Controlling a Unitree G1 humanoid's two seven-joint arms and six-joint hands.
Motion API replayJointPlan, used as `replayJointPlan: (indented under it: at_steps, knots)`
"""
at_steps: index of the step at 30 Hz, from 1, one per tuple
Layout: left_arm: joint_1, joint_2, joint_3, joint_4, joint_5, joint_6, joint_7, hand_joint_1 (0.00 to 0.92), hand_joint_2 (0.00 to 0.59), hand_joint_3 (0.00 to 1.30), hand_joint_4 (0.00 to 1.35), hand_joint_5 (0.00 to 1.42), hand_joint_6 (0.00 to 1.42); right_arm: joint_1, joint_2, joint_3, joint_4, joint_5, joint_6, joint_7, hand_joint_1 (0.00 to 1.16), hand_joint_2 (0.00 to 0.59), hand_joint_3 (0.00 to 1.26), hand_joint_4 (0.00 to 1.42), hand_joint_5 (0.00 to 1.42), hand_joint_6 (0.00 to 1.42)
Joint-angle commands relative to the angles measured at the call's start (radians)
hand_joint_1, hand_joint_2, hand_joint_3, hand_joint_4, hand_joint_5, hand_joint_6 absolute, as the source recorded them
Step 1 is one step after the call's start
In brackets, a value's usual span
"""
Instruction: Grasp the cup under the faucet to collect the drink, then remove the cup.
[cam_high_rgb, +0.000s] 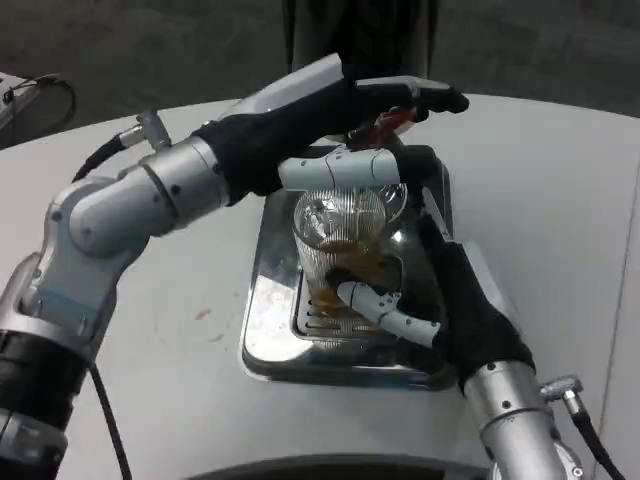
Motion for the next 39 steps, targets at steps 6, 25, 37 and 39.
replayJointPlan:
  at_steps: [6,25,37,39]
  knots:
    - [0.005,0.031,0.002,0.026,0.018,0.026,-0.025,0.0,0.0,0.24,0.13,0.14,0.15,-0.047,0.019,0.014,0.058,0.008,-0.032,-0.023,0.68,0.221,0.0,0.0,0.04,0.06]
    - [-0.027,0.035,0.003,0.021,0.013,0.023,-0.054,0.0,0.0,0.25,0.14,0.14,0.14,-0.103,0.056,0.017,0.171,0.018,-0.073,-0.094,0.68,0.221,0.0,0.0,0.05,0.06]
    - [-0.036,0.046,0.006,0.017,0.011,0.023,-0.07,0.0,0.0,0.25,0.14,0.14,0.13,-0.151,0.068,0.018,0.246,0.024,-0.09,-0.127,0.68,0.221,0.0,0.01,0.07,0.08]
    - [-0.038,0.046,0.005,0.017,0.012,0.024,-0.072,0.0,0.0,0.25,0.14,0.14,0.13,-0.159,0.071,0.017,0.263,0.023,-0.093,-0.135,0.68,0.221,0.0,0.01,0.07,0.08]
